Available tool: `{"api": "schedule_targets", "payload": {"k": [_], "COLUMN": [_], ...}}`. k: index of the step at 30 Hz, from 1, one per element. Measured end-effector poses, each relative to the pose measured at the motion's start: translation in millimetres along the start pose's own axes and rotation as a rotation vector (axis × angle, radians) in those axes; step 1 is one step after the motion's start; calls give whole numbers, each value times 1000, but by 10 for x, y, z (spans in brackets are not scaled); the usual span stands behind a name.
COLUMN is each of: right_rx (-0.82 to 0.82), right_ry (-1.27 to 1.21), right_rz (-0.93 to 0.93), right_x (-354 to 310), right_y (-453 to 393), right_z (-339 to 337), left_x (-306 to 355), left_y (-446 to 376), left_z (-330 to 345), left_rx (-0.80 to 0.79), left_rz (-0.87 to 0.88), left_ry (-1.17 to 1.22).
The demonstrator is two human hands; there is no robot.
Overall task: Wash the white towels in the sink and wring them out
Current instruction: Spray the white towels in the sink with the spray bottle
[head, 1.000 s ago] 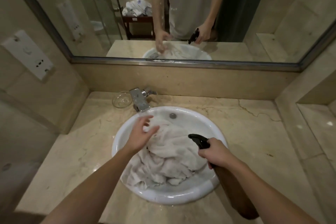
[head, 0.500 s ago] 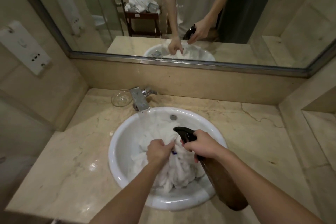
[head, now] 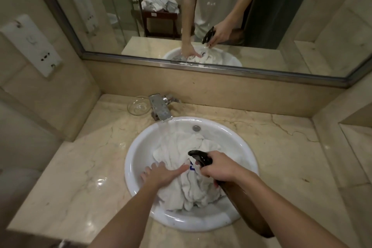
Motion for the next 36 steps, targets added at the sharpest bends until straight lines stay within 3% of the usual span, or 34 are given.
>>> {"api": "schedule_targets", "payload": {"k": [3,7,10,13,19,22,26,29,31,34,36], "right_rx": [27,119,138,144,108,63,68,80,101,141,110], "right_ry": [39,127,72,-59,-243,-245,-268,-226,-144,-36,-32], "right_rz": [26,106,116,78,-48,-96,-126,-89,-28,42,62], "right_x": [-83,-112,-127,-121,-72,-75,-57,94,231,383,418], "right_y": [-85,-135,-142,-132,-33,49,190,266,288,311,327], "right_z": [99,110,93,52,-18,-53,-233,-318,-318,-286,-254], "left_x": [39,-6,-61,-94,-191,-84,322,621,709,530,316], "left_y": [-19,-172,-153,-51,82,240,467,539,555,509,433], "left_z": [100,197,184,-19,-1100,-1356,-1006,-452,-291,-429,-588], "left_rx": [27,-135,-158,-167,19,135,222,156,105,-73,-31], "left_rz": [56,37,26,26,120,153,212,310,425,532,537], "left_ry": [61,519,783,892,786,535,35,-120,-34,343,459]}}
Point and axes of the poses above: each hand's wrist, its own y-axis away from the middle knuckle, its own z-axis out of the palm, x = y × z, the point moved 3 cm from there along -y, towards the middle knuckle, and after that the axes turned 8 degrees about -z, right-handed, at the moved point
